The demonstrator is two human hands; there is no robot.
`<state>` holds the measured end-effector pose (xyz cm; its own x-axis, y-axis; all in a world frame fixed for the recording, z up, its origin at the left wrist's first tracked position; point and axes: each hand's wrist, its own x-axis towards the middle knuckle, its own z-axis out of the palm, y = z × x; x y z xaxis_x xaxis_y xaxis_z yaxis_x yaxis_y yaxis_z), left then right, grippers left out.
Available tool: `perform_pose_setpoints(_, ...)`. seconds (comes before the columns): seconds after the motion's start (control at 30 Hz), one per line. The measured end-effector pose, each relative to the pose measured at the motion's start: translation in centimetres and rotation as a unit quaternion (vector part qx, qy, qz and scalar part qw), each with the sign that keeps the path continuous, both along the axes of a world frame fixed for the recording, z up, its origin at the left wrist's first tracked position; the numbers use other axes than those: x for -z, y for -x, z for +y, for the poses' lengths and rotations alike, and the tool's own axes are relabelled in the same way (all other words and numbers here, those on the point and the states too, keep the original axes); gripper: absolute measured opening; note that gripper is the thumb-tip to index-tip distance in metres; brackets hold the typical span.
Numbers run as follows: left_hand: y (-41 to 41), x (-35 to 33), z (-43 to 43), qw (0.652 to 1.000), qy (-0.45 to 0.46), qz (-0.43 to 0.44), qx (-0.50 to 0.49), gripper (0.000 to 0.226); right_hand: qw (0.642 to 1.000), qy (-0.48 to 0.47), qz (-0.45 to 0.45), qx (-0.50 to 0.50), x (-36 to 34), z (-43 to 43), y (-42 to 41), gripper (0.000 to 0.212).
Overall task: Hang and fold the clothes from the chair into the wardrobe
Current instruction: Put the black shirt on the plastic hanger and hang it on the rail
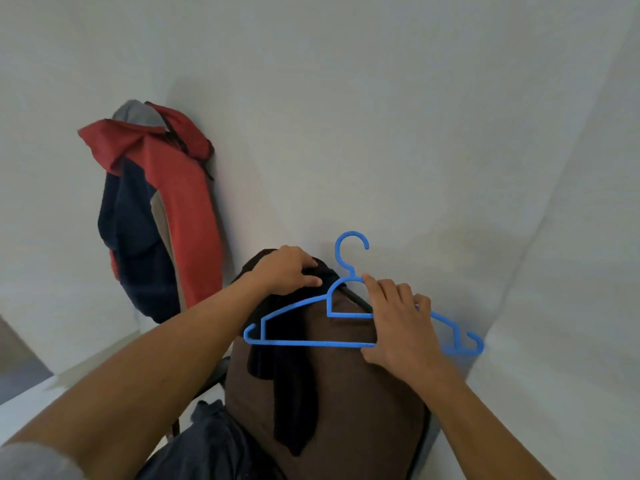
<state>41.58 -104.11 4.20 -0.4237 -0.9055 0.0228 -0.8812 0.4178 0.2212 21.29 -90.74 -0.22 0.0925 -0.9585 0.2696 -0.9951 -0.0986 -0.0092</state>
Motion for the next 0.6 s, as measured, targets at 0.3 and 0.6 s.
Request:
perform_pose_setpoints(0.3, -0.5, 1.3, -2.2, 0.993, -0.009, 0.117, -0.025, 0.011, 0.999, -0.011, -0.038, -0.032, 0.2, -0.4, 0.6, 0.114)
perform_pose_setpoints(0.6, -5.8, -1.2, 4.6, 0.846, -0.172, 0.501, -0.054, 0.02, 0.999, 0.019, -0.027, -0.01, 0.5, 2.1, -0.2, 0.12)
